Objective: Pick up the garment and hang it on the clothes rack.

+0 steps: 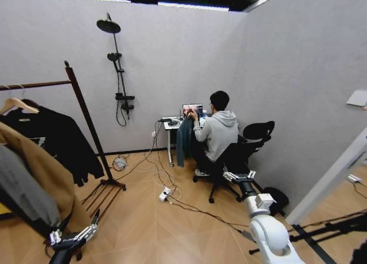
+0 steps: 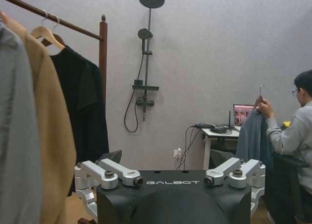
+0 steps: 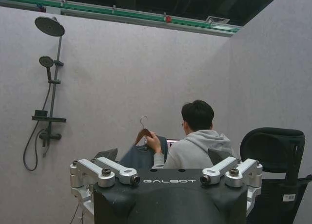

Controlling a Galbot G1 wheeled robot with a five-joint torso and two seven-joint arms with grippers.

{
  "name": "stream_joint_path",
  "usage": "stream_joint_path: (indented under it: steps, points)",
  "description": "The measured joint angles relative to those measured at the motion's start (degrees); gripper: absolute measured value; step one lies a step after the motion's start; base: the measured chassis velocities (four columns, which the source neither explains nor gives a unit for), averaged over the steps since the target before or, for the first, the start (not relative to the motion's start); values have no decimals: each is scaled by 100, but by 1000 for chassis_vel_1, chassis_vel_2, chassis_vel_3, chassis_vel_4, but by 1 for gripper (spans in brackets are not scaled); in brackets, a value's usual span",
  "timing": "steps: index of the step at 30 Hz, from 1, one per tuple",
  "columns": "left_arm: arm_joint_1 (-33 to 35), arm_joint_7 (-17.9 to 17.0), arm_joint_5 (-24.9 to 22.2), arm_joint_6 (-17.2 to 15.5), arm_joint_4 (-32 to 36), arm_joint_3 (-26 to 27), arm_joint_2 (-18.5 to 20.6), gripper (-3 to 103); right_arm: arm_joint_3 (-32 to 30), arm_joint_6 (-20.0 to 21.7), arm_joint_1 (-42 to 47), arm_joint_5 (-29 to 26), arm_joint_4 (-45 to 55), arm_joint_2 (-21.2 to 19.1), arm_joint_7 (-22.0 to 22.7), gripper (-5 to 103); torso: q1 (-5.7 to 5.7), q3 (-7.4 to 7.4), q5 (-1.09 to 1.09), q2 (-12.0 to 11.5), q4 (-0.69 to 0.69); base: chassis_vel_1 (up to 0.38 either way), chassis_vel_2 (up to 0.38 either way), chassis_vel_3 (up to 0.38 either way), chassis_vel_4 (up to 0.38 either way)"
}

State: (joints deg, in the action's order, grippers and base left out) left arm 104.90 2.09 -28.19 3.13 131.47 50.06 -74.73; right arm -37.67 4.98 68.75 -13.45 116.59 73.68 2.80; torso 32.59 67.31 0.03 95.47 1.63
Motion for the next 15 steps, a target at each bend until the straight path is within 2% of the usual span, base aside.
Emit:
stream_joint_path:
  steps: [5,7,10,13,15]
  points:
    - [0,-3,0,0,0,1,0,100,35,1,-33,2,2,1,1,100,-1,-1,-9,1,-2,407,-291,-288,399]
    - [0,-2,0,0,0,1,0,100,76,4,-42,9,-12,3,0,100,0,0,1,0,-3,402,-278,-313,376]
    - [1,-2,0,0,0,1,0,100,100,2,-48,15,-29,9,0,100,-1,-1,-10,1,-1,321,-350,-319,346]
    - [1,1,0,0,0,1,0,100,133,-28,-50,24,-62,19,-3,100,0,0,2,0,0,326,-317,-325,311]
    - [1,0,0,0,0,1,0,100,168,-115,-75,47,-116,32,-19,100,-5,-3,-9,4,0,258,-289,-242,275]
